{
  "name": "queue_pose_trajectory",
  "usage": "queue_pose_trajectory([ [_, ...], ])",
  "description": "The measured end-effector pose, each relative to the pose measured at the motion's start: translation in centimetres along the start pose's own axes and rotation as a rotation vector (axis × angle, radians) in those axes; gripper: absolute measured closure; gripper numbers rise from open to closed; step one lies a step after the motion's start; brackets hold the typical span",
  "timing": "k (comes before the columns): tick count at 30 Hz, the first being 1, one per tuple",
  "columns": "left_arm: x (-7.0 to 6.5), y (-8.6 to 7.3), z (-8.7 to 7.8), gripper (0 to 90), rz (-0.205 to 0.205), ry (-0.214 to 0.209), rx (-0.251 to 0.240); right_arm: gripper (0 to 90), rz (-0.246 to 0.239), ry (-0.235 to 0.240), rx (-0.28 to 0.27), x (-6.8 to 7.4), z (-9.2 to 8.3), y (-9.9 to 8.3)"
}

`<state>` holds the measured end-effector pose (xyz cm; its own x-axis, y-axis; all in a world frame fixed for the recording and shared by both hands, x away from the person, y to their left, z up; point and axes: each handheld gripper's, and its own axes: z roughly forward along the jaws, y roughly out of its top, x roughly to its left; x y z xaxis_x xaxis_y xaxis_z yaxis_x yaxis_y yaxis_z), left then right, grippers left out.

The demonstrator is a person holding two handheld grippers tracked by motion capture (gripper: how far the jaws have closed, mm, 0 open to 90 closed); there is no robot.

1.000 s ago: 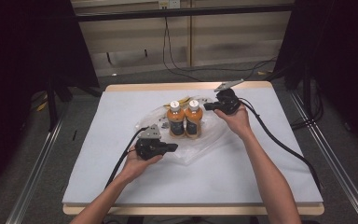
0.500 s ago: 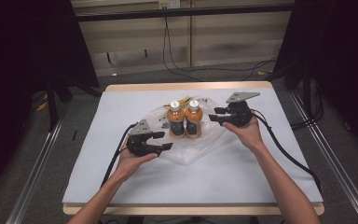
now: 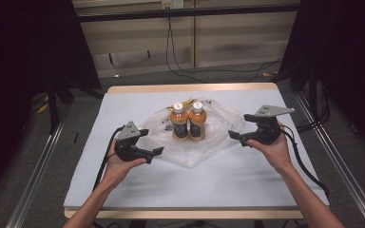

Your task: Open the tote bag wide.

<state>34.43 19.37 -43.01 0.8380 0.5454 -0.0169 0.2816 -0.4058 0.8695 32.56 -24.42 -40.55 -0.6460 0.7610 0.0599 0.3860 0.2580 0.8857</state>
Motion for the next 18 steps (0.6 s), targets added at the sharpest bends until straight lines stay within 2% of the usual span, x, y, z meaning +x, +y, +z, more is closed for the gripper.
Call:
queue_pose_trajectory([
  [1,0.1,-0.2,-0.3,7.7,0.001,0.006,0.018,8.2,0.001,-0.004,0.001,0.2,-0.4,-0.2],
  [4,0.2,-0.7,-0.9,5.3,-0.013,0.016,0.018,8.3,0.015,-0.013,-0.012,0.5,-1.7,-1.0],
  [5,0.2,-1.2,-1.5,5.1,-0.019,0.026,0.017,8.4,0.019,-0.023,-0.023,0.6,-2.1,-1.3],
  [8,0.1,-2.0,-2.5,3.8,-0.002,0.036,0.04,15.0,0.021,-0.044,-0.022,0.9,-3.3,-2.2],
  [10,0.0,-2.2,-2.7,3.7,-0.017,0.038,0.04,15.0,0.026,-0.052,-0.022,1.0,-3.5,-2.5],
  [11,-0.1,-2.6,-3.3,3.8,-0.028,0.043,0.037,15.0,0.034,-0.072,-0.025,1.2,-4.1,-3.3],
  [14,-0.4,-3.1,-4.2,3.7,-0.039,0.045,0.026,15.0,0.052,-0.089,-0.038,1.4,-5.1,-4.2],
  [16,-0.6,-3.2,-4.4,3.6,-0.041,0.047,0.035,15.2,0.067,-0.099,-0.042,1.5,-5.5,-4.6],
  [18,-0.9,-3.8,-5.2,3.7,-0.051,0.087,0.032,17.7,0.069,-0.118,-0.049,1.7,-6.5,-5.5],
])
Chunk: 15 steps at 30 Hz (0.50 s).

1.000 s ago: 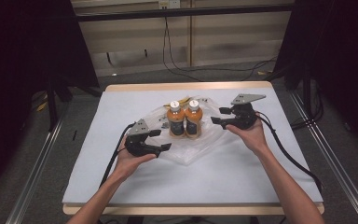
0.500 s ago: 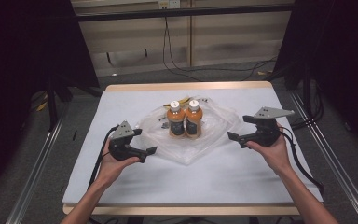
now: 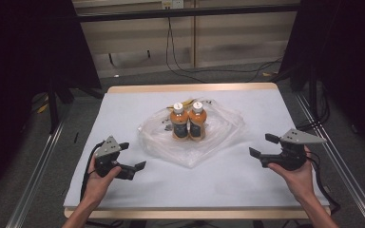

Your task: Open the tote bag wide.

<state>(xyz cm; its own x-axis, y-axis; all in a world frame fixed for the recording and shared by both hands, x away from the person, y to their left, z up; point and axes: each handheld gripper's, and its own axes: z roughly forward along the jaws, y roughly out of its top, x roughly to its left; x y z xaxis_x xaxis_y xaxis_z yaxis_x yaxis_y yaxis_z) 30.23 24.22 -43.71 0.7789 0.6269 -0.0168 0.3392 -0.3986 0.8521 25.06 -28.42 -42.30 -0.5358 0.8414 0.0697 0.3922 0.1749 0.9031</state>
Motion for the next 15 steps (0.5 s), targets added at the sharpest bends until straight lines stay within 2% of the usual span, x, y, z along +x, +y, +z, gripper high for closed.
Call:
queue_pose_trajectory([
  [3,-0.1,-0.9,-0.4,3.6,-0.008,0.005,0.016,19.4,0.017,-0.009,-0.005,-0.1,-1.1,-0.6],
  [4,0.0,-1.2,-0.6,3.4,0.001,0.01,0.027,20.2,0.016,-0.015,-0.007,-0.2,-1.4,-0.9],
  [8,0.1,-2.2,-1.1,3.5,0.003,0.016,0.033,19.4,0.036,-0.038,-0.007,-0.6,-2.3,-1.8],
  [9,0.1,-2.9,-1.5,3.4,-0.019,0.025,0.034,19.0,0.046,-0.053,0.002,-0.9,-2.9,-2.4],
  [10,0.1,-2.9,-1.5,3.4,-0.019,0.025,0.034,19.0,0.046,-0.053,0.002,-0.9,-2.9,-2.4],
  [12,0.3,-3.8,-1.9,3.5,-0.041,0.04,0.023,14.8,0.076,-0.075,-0.013,-0.9,-4.0,-3.3],
  [15,0.7,-4.5,-2.6,3.8,-0.062,0.032,0.009,14.5,0.074,-0.109,-0.03,-0.6,-4.9,-4.2],
])
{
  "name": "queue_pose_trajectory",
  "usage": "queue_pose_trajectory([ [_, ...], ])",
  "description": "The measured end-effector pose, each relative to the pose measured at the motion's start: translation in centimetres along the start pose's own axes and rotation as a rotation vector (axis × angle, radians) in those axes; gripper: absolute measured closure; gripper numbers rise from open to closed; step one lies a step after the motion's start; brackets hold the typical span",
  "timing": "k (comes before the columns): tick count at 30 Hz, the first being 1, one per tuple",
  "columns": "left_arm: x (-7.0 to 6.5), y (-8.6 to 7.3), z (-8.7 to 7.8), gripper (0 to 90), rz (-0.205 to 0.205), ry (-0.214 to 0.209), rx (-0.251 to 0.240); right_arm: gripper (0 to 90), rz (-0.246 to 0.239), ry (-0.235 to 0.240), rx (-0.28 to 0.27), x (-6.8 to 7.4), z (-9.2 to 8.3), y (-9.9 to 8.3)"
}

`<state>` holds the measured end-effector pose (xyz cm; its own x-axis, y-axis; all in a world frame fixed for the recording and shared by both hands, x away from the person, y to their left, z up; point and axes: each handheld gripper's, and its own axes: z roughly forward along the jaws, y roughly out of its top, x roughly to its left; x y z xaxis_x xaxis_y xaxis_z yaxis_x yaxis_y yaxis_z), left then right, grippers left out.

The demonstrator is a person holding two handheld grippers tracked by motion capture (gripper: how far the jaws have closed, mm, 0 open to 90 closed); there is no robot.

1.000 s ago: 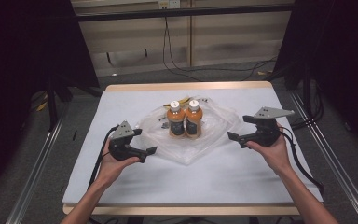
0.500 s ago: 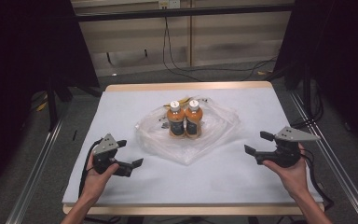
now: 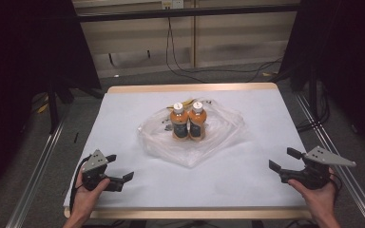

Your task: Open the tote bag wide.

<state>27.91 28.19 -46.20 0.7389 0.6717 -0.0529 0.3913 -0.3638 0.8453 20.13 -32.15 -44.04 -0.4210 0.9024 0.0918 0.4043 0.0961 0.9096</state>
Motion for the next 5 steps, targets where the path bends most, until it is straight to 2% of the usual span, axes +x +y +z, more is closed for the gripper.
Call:
queue_pose_trajectory([
  [2,0.06,-0.2,-0.55,3.5,0.002,0.006,-0.013,13.8,-0.009,-0.001,0.009,0.21,-0.19,-0.17],
  [3,0.13,-0.3,-0.79,3.5,-0.002,-0.008,-0.027,13.1,-0.018,-0.005,0.003,0.25,-0.18,-0.18],
  [5,0.19,-0.34,-0.91,3.5,0.0,-0.004,-0.028,11.4,-0.016,-0.005,0.011,0.25,-0.02,-0.26],
])
